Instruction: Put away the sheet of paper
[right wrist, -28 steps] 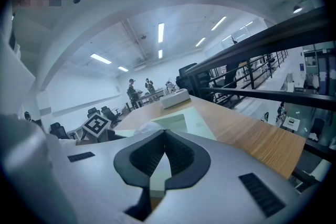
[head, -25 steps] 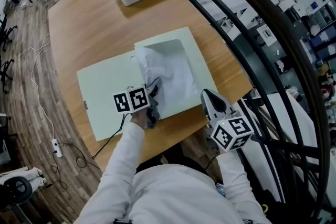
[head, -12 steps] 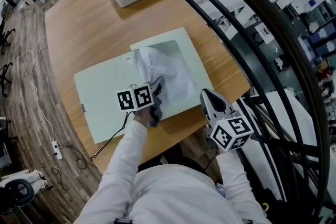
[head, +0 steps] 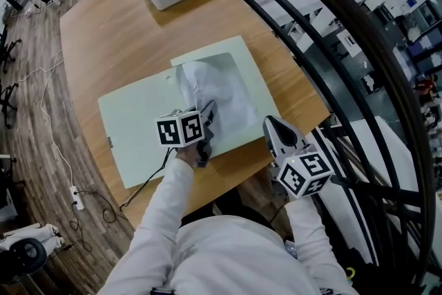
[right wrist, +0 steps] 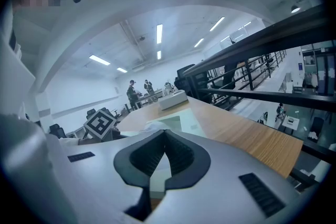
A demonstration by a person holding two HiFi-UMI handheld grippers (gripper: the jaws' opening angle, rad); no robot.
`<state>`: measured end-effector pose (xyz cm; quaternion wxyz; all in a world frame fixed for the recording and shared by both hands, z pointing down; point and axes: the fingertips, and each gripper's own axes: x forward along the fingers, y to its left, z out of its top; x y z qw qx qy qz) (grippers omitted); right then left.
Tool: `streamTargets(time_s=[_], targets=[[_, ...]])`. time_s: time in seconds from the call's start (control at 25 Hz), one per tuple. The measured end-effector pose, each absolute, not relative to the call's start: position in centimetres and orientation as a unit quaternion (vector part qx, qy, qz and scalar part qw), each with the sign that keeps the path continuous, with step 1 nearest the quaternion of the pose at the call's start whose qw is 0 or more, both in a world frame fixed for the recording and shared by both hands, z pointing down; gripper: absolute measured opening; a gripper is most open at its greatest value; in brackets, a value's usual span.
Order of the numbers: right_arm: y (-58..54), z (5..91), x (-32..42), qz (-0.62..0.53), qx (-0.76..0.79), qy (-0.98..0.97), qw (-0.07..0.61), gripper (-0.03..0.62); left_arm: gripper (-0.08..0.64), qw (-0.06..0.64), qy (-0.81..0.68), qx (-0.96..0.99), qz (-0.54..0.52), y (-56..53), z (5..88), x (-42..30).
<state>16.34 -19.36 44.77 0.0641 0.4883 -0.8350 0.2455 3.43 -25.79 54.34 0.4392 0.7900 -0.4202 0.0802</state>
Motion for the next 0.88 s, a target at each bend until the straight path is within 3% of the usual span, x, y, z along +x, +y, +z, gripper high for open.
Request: streamTargets(time_s=[0.48,0.88], targets=[[-19.4,44.2,16.0,0.24,0.481,-0.841,0.06,0.028,0.194,0.371,-0.434,0.81,0.136,-25.5,53.0,3.4],[-19.1,44.0,15.4,0.233,0.472,-0.848,0.057,0.028,0.29,0.329,-0.474,0.796,0.181,-25.1,53.5,1.4]])
